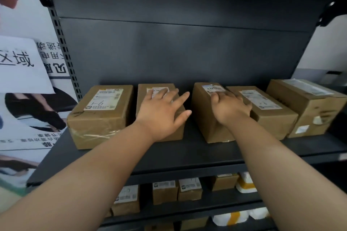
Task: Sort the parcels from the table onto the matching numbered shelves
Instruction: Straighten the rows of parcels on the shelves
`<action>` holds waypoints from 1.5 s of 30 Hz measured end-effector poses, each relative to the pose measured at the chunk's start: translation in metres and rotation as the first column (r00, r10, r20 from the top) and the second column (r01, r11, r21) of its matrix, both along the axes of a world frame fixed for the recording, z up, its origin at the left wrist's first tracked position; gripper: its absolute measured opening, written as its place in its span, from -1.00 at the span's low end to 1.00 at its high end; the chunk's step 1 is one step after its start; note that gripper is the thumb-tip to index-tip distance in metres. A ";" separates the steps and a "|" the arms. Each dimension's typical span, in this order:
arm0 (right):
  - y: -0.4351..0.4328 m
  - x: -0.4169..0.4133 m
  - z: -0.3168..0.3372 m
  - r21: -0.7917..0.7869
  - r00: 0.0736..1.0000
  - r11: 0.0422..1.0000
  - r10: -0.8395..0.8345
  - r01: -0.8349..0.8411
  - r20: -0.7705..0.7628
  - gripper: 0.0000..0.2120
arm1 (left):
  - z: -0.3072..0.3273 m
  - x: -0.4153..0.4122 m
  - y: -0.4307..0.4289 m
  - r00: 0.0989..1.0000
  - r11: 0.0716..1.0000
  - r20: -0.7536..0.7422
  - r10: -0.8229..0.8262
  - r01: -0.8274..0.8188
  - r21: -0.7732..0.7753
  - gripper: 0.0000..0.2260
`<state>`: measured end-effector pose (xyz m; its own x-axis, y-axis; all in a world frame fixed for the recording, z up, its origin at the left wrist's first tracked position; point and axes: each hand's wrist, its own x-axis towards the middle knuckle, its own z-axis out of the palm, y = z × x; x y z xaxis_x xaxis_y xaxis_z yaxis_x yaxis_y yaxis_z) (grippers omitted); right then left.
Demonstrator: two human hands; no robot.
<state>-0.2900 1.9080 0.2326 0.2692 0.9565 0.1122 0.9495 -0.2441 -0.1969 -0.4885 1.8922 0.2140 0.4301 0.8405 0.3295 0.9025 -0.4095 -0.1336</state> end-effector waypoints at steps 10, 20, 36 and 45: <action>0.024 0.001 0.007 -0.086 0.975 0.972 0.221 -0.220 0.007 -0.54 | -0.008 0.068 0.003 0.995 0.997 -0.068 0.074 -0.075 -0.009 -0.40; 0.009 0.123 0.019 -0.211 0.902 0.910 0.394 -0.356 0.178 -0.43 | -0.005 0.115 0.005 0.992 0.991 -0.015 0.129 -0.128 0.041 -0.43; 0.027 0.106 -0.015 -0.162 0.976 0.963 0.219 -0.217 -0.001 -0.49 | -0.006 0.113 0.017 0.997 0.998 -0.059 0.049 -0.051 -0.028 -0.53; 0.018 0.123 -0.003 0.072 0.983 0.982 0.166 -0.172 0.084 -0.47 | 0.008 0.132 0.019 0.996 0.999 -0.078 0.032 -0.033 -0.012 -0.47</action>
